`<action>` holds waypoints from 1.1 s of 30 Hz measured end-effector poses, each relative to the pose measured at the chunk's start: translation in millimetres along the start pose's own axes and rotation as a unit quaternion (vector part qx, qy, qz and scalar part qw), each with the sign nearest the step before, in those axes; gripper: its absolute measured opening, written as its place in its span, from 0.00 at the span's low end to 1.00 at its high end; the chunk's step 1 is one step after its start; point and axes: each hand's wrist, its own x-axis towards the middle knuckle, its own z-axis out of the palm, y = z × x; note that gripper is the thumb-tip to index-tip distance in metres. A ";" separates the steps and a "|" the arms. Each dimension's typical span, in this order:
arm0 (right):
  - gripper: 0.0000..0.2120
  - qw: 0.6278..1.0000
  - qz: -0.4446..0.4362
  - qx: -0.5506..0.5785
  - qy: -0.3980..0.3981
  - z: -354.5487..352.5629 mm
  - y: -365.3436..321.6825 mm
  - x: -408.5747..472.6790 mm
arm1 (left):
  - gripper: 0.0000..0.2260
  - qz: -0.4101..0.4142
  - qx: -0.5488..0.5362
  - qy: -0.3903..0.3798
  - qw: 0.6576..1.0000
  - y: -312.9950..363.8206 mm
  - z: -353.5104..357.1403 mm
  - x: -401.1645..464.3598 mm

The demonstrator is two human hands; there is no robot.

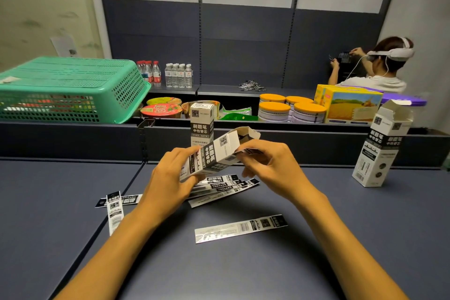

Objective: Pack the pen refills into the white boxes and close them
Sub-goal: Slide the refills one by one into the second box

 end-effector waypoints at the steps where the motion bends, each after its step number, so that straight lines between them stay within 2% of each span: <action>1: 0.09 1.000 -0.004 -0.016 -0.008 -0.1 -0.9 -0.5 | 0.28 0.001 -0.001 -0.001 1.000 -0.1 -0.2 -0.4; 4: 0.09 0.996 -0.014 -0.071 -0.045 1.6 -3.3 -1.6 | 0.28 0.009 -0.004 -0.005 1.000 0.7 -0.6 -1.1; 8: 0.18 0.988 0.035 -0.105 -0.105 10.9 -6.2 -0.4 | 0.28 0.017 -0.014 -0.014 1.000 3.6 1.5 -0.8; 11: 0.22 0.982 0.050 -0.141 -0.117 14.0 -8.7 1.5 | 0.29 0.020 -0.017 -0.007 1.000 3.2 0.4 -0.5; 14: 0.22 0.986 0.014 -0.138 -0.088 14.2 -9.9 1.6 | 0.28 0.025 -0.029 0.003 0.999 4.2 -1.3 1.4; 18: 0.17 0.994 -0.022 -0.102 -0.040 13.8 -6.8 -1.1 | 0.29 0.024 -0.033 0.005 0.999 5.8 -0.5 3.1; 22: 0.12 0.996 -0.062 -0.039 0.056 8.8 -7.3 -1.0 | 0.28 0.014 -0.033 0.004 0.999 3.8 -1.6 2.5; 27: 0.08 0.976 -0.138 -0.100 0.137 3.4 -6.5 -0.8 | 0.28 0.009 -0.029 0.002 1.000 2.2 -0.9 3.3; 30: 0.06 0.976 -0.148 -0.100 0.124 3.3 -4.3 -1.1 | 0.28 0.006 -0.026 0.001 1.000 1.1 -0.4 2.5; 33: 0.05 0.987 -0.122 -0.065 0.086 5.5 -2.0 -2.1 | 0.28 0.003 -0.025 0.003 1.000 1.1 -1.0 1.8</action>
